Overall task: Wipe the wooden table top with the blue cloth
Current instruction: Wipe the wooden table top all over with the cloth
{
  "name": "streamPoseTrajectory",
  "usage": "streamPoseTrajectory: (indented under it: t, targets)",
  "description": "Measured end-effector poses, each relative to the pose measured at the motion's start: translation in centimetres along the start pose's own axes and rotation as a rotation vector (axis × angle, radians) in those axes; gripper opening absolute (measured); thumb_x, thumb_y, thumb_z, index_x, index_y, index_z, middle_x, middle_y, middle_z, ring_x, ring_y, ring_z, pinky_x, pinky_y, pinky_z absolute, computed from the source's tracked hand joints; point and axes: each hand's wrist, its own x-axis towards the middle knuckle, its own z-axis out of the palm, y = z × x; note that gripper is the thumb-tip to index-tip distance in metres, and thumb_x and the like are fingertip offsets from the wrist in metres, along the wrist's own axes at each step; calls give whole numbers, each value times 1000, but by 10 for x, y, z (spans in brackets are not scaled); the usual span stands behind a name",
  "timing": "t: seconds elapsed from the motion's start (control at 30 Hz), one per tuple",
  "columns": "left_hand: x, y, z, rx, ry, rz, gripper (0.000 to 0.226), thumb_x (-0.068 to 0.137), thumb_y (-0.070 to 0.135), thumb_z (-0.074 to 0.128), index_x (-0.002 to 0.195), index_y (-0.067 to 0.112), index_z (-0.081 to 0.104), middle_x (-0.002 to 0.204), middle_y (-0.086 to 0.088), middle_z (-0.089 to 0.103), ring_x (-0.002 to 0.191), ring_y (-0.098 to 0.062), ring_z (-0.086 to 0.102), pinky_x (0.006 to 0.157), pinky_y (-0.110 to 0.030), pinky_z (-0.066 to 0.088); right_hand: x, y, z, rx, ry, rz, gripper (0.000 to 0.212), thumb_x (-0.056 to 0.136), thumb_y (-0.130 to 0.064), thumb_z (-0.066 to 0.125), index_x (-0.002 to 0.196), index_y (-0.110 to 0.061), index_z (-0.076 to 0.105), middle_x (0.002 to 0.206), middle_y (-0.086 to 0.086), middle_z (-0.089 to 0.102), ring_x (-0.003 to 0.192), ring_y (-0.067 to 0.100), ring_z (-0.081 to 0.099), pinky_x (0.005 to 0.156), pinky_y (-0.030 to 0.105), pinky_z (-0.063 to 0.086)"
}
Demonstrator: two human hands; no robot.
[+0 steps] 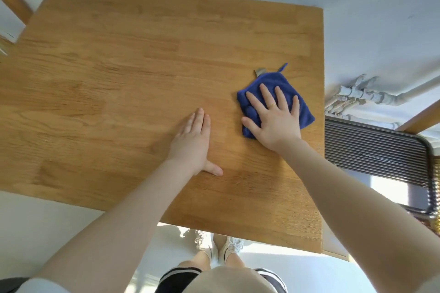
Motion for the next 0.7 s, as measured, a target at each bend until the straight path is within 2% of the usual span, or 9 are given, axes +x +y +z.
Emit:
streamPoseTrajectory:
  t: [0.13, 0.23, 0.37, 0.47, 0.6, 0.7]
  targets:
    - [1, -1, -1, 2, 17, 20, 138, 57, 65, 74, 147, 9, -14, 155, -8, -24, 144, -21, -14, 117, -35, 0, -67, -3, 11, -43, 24, -176, 66, 84, -68, 25, 143, -40, 23, 155, -2, 21, 143, 33, 16, 110, 60, 4]
    - [2, -2, -2, -2, 12, 28, 137, 58, 65, 73, 147, 9, -14, 155, -9, -23, 144, -22, -14, 116, -35, -1, -60, 15, 9, -36, -27, -238, 66, 81, -70, 28, 142, -43, 24, 155, -4, 22, 143, 31, 18, 111, 59, 6]
    - [4, -4, 1, 20, 9, 52, 137, 58, 66, 70, 146, 7, -17, 154, -10, -25, 144, -23, -16, 116, -35, -3, -6, 39, -1, 14, -13, 108, 63, 85, -68, 25, 143, -46, 18, 157, -8, 10, 145, 25, 4, 112, 56, -3]
    - [1, -5, 2, 18, 12, 59, 137, 58, 67, 69, 146, 7, -17, 153, -10, -26, 144, -22, -17, 115, -34, -3, -1, 39, -4, 29, 11, 203, 58, 91, -62, 28, 144, -44, 16, 158, -6, 8, 145, 26, 1, 112, 57, -3]
    - [-2, -2, 0, -3, 3, 43, 137, 58, 64, 73, 146, 8, -16, 154, -8, -24, 144, -22, -15, 116, -35, 1, -76, 13, 9, -16, 74, 71, 63, 84, -64, 24, 144, -43, 19, 157, -4, 15, 144, 30, 9, 111, 57, -1]
    - [-2, 2, -5, 7, -15, 29, 138, 58, 61, 75, 146, 7, -15, 155, -9, -23, 144, -23, -14, 117, -37, 4, -128, 3, 19, -32, 29, -129, 65, 82, -64, 34, 142, -42, 25, 154, -2, 25, 141, 33, 21, 110, 59, 6]
